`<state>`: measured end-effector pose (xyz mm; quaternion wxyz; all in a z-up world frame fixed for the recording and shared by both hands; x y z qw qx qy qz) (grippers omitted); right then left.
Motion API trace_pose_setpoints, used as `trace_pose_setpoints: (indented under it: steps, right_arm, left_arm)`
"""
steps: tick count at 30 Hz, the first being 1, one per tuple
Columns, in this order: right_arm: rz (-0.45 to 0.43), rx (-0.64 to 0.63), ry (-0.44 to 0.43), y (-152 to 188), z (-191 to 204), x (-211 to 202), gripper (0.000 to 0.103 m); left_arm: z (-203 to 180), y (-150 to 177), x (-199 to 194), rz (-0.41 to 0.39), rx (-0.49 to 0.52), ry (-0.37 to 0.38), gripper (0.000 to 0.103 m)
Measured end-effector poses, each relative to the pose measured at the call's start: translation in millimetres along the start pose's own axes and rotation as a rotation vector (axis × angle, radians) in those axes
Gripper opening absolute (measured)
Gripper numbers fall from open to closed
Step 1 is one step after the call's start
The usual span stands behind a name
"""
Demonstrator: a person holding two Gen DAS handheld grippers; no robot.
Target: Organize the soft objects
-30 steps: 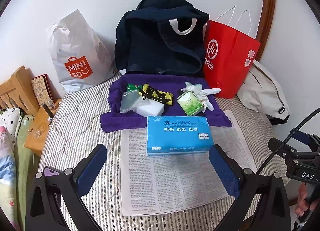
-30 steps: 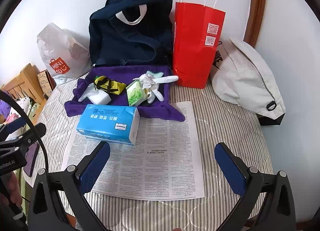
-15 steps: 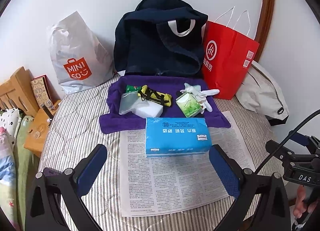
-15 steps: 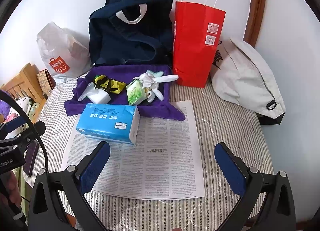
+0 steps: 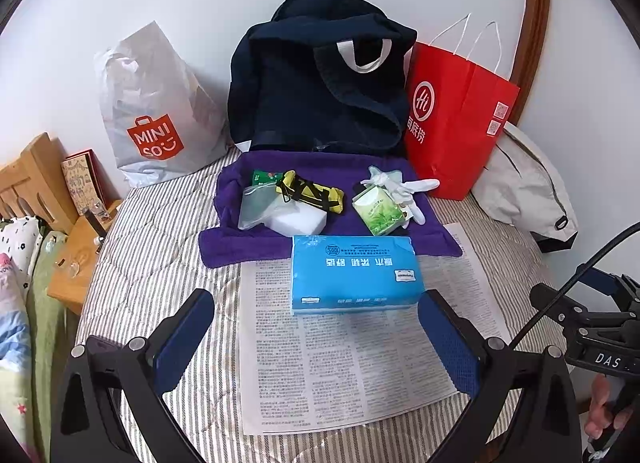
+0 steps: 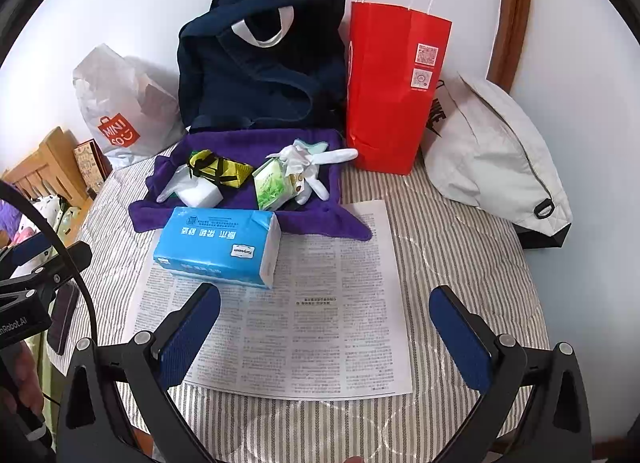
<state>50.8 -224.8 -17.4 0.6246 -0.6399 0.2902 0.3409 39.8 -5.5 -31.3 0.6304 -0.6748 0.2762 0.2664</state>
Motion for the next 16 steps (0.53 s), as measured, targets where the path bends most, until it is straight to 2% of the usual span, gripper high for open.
trace_pose_setpoints:
  steps: [16]
  right_arm:
    - [0.013,-0.007,-0.006,2.0,2.9,5.4,0.103]
  left_arm:
    - [1.7,-0.5,1.5,-0.004,-0.005,-0.002,0.103]
Point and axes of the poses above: each gripper's, at about its wrist camera, not at the fingertips, and x roughly the way its jaws point, z to its left, y to its underside, the point moved 2 cm from there along x, roughly the way its jaws point, and after that the axes turned 3 degrees about -z, right-handed, at the moved point
